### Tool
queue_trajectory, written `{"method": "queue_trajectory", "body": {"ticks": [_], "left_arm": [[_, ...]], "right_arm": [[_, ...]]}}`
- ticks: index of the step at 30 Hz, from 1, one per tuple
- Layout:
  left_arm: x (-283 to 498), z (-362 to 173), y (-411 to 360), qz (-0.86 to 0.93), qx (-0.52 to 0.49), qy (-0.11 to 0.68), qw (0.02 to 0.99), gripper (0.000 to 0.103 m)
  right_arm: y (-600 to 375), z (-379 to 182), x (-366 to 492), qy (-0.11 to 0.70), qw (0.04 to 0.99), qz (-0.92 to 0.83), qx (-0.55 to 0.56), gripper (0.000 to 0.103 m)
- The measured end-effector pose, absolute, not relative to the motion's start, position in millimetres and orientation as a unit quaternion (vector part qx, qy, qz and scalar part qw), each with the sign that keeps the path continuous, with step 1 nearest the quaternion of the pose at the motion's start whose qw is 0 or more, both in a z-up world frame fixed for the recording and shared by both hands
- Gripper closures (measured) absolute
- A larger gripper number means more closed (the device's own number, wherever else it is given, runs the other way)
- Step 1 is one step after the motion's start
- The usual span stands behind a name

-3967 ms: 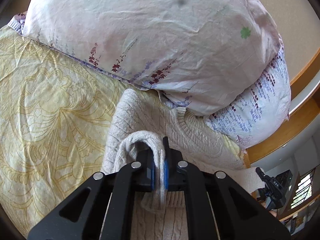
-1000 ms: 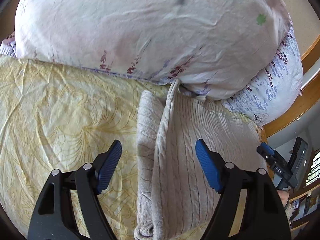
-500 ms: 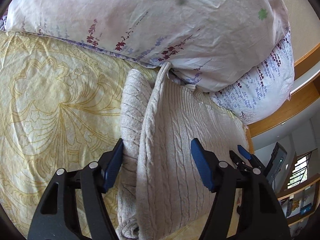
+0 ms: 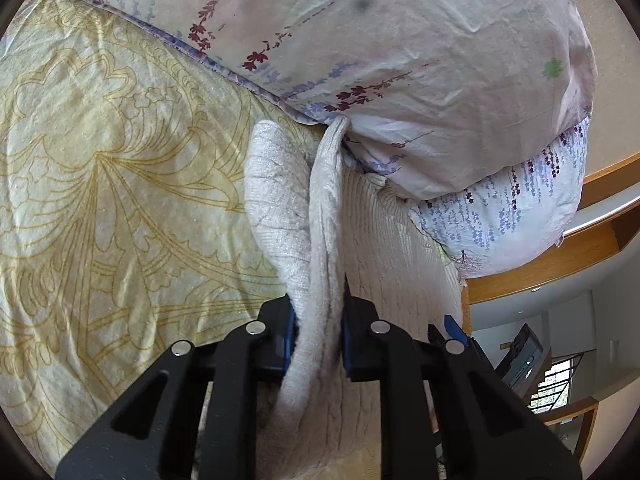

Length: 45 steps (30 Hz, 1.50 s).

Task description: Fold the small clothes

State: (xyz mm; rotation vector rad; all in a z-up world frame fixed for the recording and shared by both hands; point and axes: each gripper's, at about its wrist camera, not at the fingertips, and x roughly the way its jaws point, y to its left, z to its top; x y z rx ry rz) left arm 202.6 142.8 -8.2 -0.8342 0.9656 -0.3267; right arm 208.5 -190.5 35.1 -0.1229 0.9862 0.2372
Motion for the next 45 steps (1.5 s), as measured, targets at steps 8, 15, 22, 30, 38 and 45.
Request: {"method": "queue_trajectory", "body": {"ticks": [8, 15, 22, 30, 38, 45], "left_arm": [[198, 33, 109, -0.202, -0.425, 0.395, 0.789, 0.089], [213, 56, 54, -0.262, -0.474, 0.363, 0.758, 0.090], [244, 56, -24, -0.311, -0.502, 0.361, 0.722, 0.090], [271, 36, -130, -0.362, -0.497, 0.388, 0.687, 0.090], [274, 19, -152, -0.389, -0.507, 0.426, 0.641, 0.050], [219, 75, -96, -0.335, -0.292, 0.400, 0.802, 0.027]], "right_arm": [[-207, 41, 209, 0.470, 0.869, 0.154, 0.001, 0.015], [-286, 56, 213, 0.446, 0.835, 0.213, 0.242, 0.007], [-344, 50, 218, 0.424, 0.766, 0.275, 0.399, 0.005], [-401, 24, 223, 0.388, 0.675, 0.305, 0.548, 0.001], [-405, 14, 224, 0.416, 0.678, 0.269, 0.543, 0.001], [-399, 12, 227, 0.440, 0.698, 0.248, 0.508, 0.007]]}}
